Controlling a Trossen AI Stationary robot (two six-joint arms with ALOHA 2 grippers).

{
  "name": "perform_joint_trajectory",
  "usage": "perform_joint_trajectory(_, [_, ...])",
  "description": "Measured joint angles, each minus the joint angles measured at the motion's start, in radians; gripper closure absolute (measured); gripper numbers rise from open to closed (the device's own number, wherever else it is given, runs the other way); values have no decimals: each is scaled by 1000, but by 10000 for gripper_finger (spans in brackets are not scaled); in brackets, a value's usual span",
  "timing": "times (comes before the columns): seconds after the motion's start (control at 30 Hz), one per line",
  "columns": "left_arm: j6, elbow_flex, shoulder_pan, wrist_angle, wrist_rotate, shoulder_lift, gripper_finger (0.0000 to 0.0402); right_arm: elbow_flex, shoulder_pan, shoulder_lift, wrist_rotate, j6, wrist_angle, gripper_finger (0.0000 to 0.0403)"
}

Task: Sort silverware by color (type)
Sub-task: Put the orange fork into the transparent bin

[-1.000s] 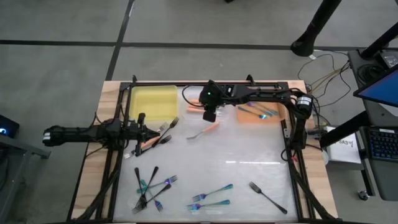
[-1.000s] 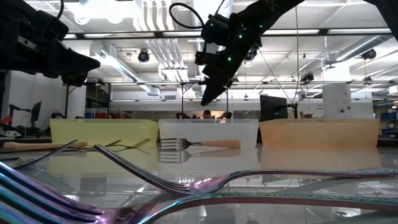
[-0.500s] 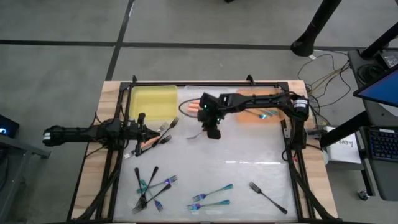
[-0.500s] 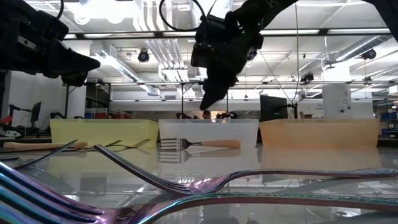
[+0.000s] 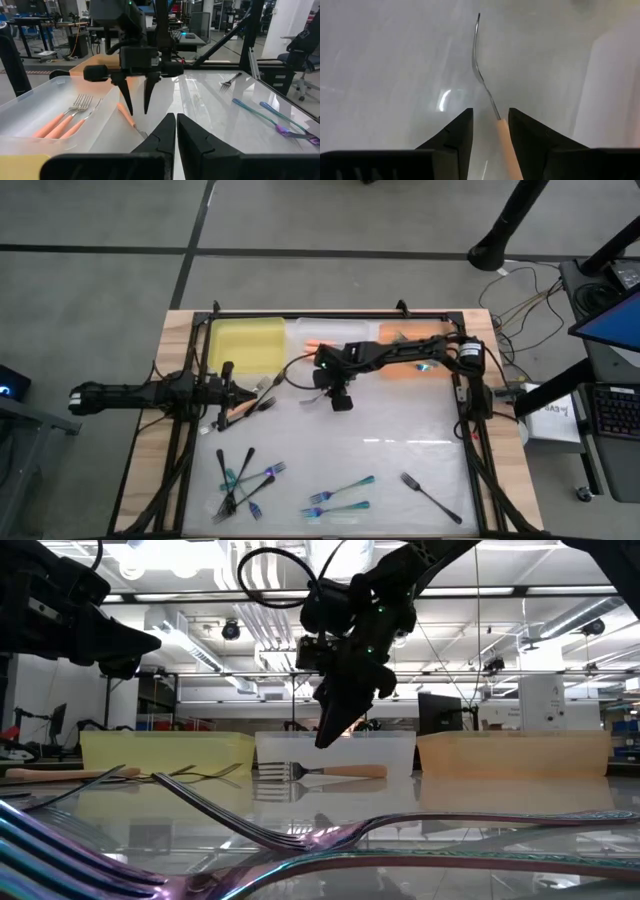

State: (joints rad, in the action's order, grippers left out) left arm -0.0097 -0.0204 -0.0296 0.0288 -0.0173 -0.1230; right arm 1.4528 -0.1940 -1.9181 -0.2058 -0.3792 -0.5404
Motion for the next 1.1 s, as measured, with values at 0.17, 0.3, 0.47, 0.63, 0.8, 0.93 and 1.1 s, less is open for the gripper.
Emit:
perform_joint_trajectory(0.17, [0,0,0,1,0,-2,402,0,0,-42,1,-24,-1,287])
perform_joint_trajectory(0.3, [0,0,0,1,0,-3,402,0,0,-69,30,-24,0,286])
perform_joint_trajectory(0.47, [0,0,0,0,0,-4,402,0,-1,-86,61,-26,0,291])
perform_joint_trajectory(0.63, [0,0,0,-1,0,-5,402,0,0,-91,73,-25,-2,304])
perform_joint_trajectory(0.8, [0,0,0,1,0,-6,402,0,0,-91,73,-22,-5,338])
perform_joint_trajectory(0.93, [0,0,0,1,0,-6,402,0,0,-91,73,-4,-5,378])
perform_joint_trajectory(1.1, [0,0,0,0,0,-6,402,0,6,-84,78,40,-5,379])
